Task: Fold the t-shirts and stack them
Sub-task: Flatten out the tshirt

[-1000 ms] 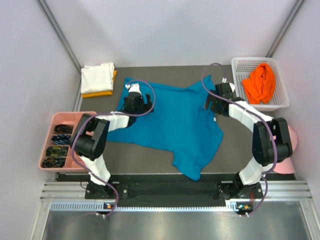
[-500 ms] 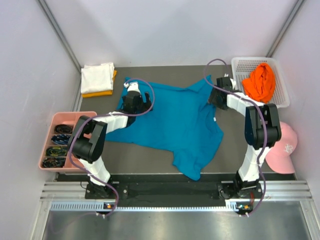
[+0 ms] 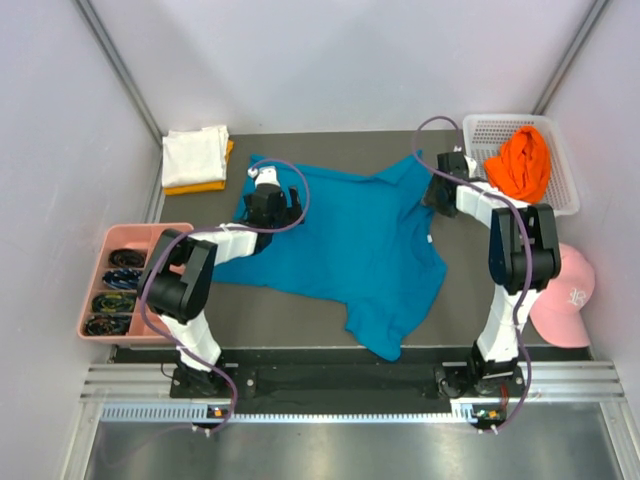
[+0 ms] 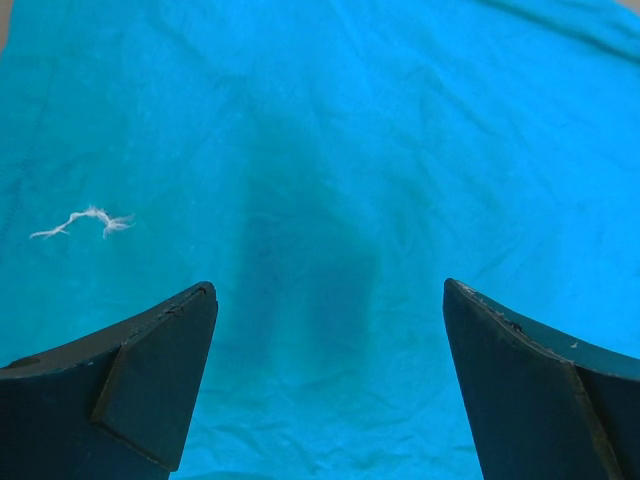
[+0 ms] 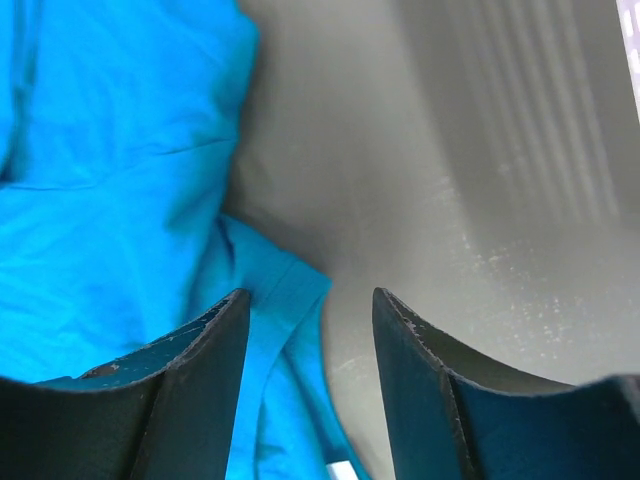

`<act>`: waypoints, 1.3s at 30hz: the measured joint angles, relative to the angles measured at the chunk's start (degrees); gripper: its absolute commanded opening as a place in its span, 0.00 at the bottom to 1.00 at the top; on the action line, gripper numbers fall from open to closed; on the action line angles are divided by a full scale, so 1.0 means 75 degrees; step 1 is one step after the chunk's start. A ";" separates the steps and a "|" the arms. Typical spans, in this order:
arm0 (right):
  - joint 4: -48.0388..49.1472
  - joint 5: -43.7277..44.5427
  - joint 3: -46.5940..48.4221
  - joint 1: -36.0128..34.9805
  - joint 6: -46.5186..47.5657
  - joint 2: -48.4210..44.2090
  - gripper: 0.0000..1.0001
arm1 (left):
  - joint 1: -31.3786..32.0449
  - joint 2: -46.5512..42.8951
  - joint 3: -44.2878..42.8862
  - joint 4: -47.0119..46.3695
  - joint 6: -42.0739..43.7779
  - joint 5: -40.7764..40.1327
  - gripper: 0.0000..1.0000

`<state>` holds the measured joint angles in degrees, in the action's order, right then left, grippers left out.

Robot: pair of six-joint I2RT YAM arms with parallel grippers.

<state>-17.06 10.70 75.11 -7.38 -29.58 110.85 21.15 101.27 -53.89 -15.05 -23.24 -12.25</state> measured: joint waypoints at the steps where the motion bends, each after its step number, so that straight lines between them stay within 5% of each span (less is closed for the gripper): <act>1: -0.0006 0.0000 0.0000 0.0017 0.0000 0.0044 0.52 | 0.0000 0.0047 0.0000 0.0009 0.0000 -0.0020 0.99; 10: -0.0082 -0.0067 0.0274 0.0055 0.0020 0.0388 0.41 | -0.0009 0.0152 0.0000 0.0038 0.0000 -0.0096 0.99; 19: -0.0227 -0.0219 0.0402 0.0058 0.0079 0.0469 0.00 | -0.0087 0.0152 0.0000 0.0035 -0.0003 -0.0114 0.99; 39: -0.1037 0.0434 0.0857 0.0286 0.0117 0.0481 0.00 | -0.0425 0.0694 -0.0423 0.0428 -0.0149 -0.0178 0.99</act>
<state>-24.84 13.96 81.54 -5.23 -28.71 114.45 17.96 106.48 -57.06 -11.84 -24.36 -13.58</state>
